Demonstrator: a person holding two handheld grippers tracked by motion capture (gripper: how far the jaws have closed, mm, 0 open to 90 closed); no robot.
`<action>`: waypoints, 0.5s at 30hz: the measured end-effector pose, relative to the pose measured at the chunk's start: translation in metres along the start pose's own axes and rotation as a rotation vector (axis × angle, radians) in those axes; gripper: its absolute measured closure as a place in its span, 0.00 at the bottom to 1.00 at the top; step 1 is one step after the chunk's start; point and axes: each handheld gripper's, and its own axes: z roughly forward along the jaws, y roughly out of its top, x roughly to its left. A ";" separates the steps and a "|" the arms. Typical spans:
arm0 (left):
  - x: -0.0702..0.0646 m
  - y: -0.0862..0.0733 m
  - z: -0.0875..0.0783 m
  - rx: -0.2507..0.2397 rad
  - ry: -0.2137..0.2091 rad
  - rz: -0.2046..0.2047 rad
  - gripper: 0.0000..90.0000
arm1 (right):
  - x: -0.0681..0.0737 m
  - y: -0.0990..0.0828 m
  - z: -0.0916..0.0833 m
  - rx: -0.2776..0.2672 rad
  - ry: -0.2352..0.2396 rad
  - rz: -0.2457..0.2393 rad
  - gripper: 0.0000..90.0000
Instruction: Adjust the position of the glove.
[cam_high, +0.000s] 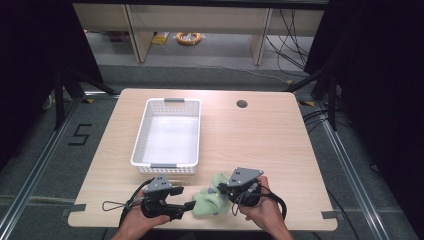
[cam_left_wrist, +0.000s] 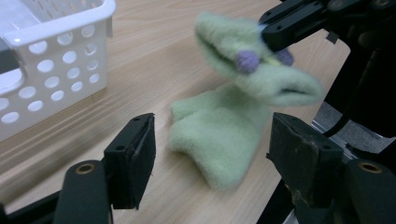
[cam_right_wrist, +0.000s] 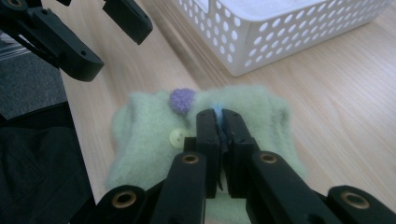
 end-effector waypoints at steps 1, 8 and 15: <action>-0.001 0.001 0.000 0.001 0.005 0.001 0.36 | -0.001 0.001 0.002 0.003 0.000 -0.011 0.97; -0.009 0.001 0.005 0.022 -0.076 0.008 0.47 | 0.003 0.009 0.011 -0.002 0.025 -0.040 0.97; -0.014 0.000 0.008 0.015 -0.077 0.029 0.62 | 0.008 0.019 0.017 -0.016 0.045 -0.065 0.97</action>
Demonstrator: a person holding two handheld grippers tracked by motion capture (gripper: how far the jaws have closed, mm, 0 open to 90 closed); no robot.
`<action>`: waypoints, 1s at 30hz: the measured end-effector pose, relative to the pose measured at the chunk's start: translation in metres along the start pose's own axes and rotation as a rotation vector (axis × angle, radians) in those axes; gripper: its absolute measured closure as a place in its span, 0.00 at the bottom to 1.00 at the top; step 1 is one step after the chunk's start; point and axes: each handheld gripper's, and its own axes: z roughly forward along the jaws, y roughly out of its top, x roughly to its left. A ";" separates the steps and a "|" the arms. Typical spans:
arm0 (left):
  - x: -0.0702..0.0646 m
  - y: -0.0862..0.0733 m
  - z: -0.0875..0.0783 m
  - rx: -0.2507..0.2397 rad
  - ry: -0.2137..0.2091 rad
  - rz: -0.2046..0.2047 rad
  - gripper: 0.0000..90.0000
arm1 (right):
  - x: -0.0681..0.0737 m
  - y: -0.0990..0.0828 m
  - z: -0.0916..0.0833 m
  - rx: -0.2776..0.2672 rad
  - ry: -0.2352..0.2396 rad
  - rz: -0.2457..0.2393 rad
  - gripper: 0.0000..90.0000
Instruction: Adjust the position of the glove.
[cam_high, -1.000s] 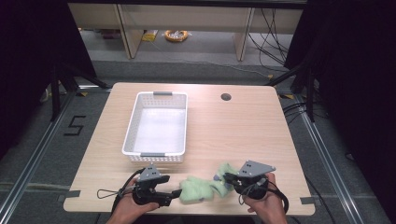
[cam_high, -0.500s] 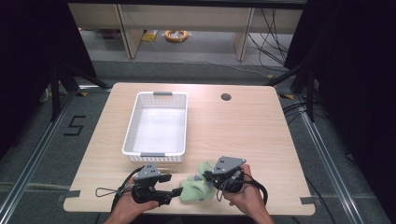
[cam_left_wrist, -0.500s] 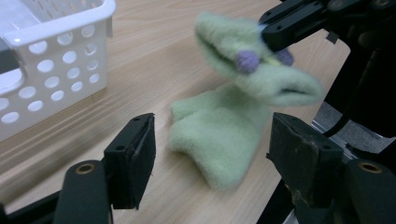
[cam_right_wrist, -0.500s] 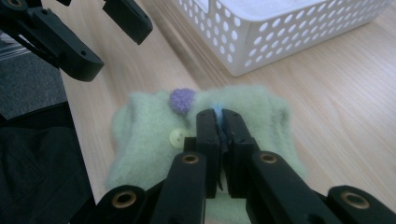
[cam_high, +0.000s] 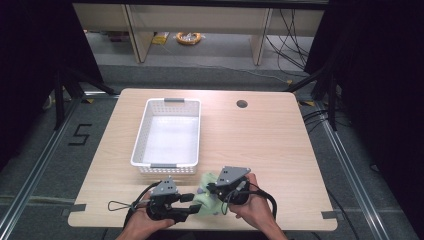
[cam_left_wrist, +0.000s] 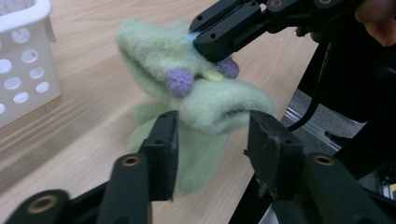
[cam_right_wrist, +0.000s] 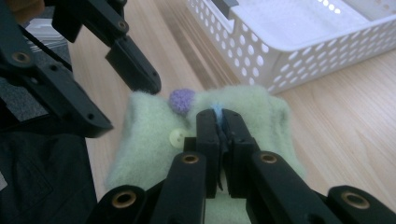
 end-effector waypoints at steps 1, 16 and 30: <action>0.000 0.000 0.000 0.000 0.001 0.002 0.62 | 0.000 0.000 0.000 0.000 0.000 0.000 0.97; -0.021 -0.010 0.010 0.013 0.032 0.091 0.92 | 0.005 0.008 0.010 0.011 0.059 -0.046 0.97; -0.029 -0.017 0.032 0.083 0.017 0.150 0.89 | 0.004 -0.006 0.026 0.046 0.149 -0.057 0.96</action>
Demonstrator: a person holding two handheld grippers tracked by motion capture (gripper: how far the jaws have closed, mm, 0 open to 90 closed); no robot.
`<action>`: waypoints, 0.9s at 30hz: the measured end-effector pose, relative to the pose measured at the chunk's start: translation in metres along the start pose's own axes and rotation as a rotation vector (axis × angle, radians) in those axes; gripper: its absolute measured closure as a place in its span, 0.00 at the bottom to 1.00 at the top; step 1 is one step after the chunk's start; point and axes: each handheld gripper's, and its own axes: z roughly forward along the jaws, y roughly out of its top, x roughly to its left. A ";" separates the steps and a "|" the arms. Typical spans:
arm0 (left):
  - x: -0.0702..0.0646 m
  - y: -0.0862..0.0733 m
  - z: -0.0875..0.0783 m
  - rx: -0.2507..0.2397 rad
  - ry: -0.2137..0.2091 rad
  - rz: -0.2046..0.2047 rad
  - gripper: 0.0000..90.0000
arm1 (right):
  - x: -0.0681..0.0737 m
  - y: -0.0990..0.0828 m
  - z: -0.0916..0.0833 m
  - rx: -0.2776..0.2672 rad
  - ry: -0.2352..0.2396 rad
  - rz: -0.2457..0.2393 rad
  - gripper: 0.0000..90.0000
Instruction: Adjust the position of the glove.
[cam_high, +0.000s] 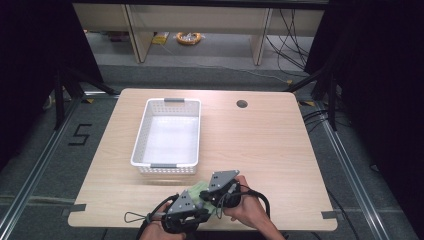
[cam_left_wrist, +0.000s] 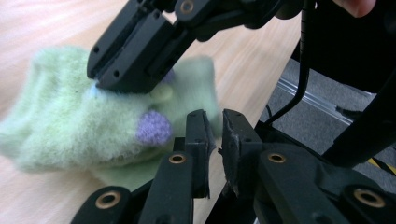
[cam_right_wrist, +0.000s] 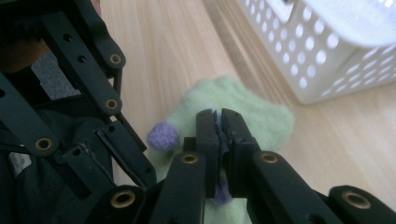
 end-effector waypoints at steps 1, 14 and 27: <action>-0.003 -0.001 0.003 -0.017 -0.006 -0.042 0.89 | 0.000 -0.003 0.002 0.006 0.008 0.004 0.96; -0.002 -0.002 -0.002 -0.011 -0.022 -0.041 0.78 | -0.003 -0.017 -0.004 -0.027 -0.025 0.110 0.79; 0.044 0.011 -0.040 -0.099 0.098 -0.105 0.63 | 0.014 -0.049 -0.042 -0.025 -0.142 0.243 0.67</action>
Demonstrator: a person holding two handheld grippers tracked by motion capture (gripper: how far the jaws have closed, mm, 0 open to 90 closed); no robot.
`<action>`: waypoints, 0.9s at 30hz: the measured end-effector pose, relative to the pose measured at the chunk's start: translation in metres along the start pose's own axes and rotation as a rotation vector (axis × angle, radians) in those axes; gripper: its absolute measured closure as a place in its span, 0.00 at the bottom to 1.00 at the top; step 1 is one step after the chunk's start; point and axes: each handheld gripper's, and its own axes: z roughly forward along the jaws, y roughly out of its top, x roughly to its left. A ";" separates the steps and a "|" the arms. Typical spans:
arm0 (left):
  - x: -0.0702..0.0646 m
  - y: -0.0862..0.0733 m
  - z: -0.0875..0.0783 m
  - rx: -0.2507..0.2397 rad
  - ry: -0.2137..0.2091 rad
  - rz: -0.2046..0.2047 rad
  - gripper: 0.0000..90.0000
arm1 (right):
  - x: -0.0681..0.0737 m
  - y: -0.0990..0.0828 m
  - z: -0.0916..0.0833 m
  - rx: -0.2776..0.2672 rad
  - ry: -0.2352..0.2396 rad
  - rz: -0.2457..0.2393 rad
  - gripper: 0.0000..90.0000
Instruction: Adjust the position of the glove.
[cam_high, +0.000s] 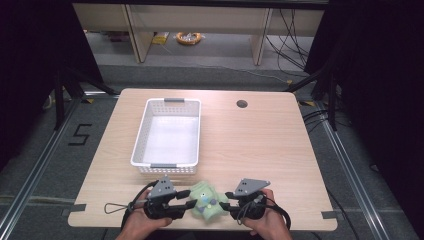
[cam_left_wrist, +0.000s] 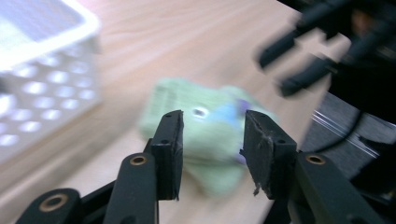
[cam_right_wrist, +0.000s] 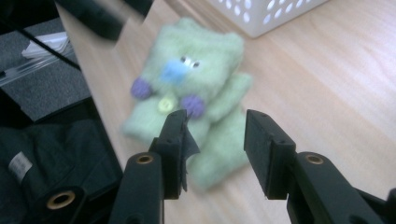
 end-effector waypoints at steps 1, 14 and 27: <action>0.005 0.002 0.001 0.000 0.008 -0.007 0.62 | 0.002 -0.002 0.000 0.001 0.004 0.005 0.66; 0.027 0.009 0.024 0.089 -0.052 -0.095 0.58 | 0.015 -0.015 0.013 0.068 0.017 -0.013 0.64; 0.031 0.001 0.032 0.151 -0.091 -0.153 0.67 | 0.016 -0.015 0.022 0.068 0.002 -0.032 0.92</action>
